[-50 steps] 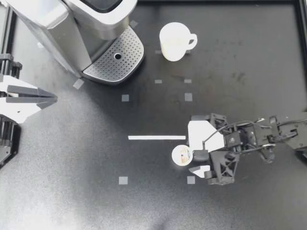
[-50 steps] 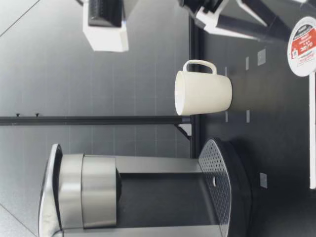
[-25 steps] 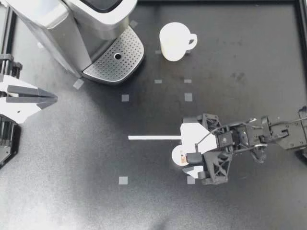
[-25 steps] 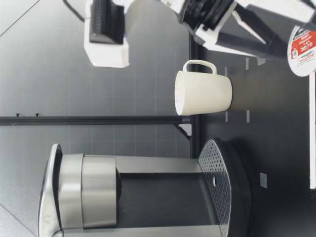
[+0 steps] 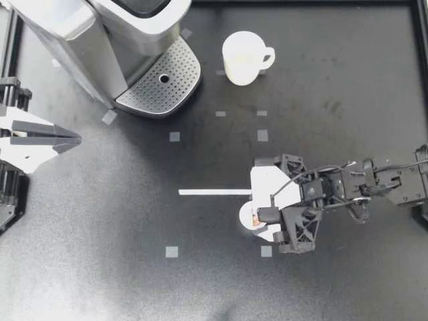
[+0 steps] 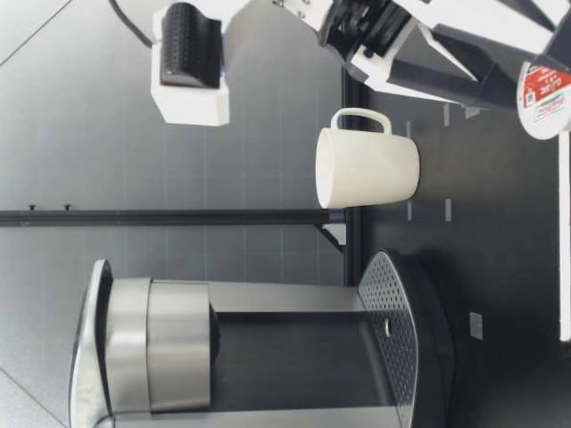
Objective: Place the coffee capsule inside the capsule container, then place the cup onto the center of the cup tray.
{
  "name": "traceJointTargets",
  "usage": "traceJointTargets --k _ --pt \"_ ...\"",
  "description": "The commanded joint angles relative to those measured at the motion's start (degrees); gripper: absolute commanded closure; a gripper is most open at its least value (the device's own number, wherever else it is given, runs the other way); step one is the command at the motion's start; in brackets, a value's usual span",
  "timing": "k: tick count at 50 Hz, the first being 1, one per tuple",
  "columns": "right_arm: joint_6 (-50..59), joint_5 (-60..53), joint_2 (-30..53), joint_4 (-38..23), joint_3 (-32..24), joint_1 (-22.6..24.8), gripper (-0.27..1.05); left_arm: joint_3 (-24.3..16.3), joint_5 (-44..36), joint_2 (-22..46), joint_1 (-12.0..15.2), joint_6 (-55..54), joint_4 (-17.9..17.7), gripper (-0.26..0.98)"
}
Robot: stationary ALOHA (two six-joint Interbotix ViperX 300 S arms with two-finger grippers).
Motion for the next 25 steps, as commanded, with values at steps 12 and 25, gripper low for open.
traceJointTargets --k 12,25 --pt "0.18 -1.14 -2.2 0.09 -1.32 -0.26 0.28 -0.88 -0.35 0.35 0.18 -0.26 0.09 0.58" --pt "2.9 -0.79 -8.26 2.99 -1.32 -0.09 0.29 -4.39 2.02 4.04 0.35 -0.97 -1.23 0.58"
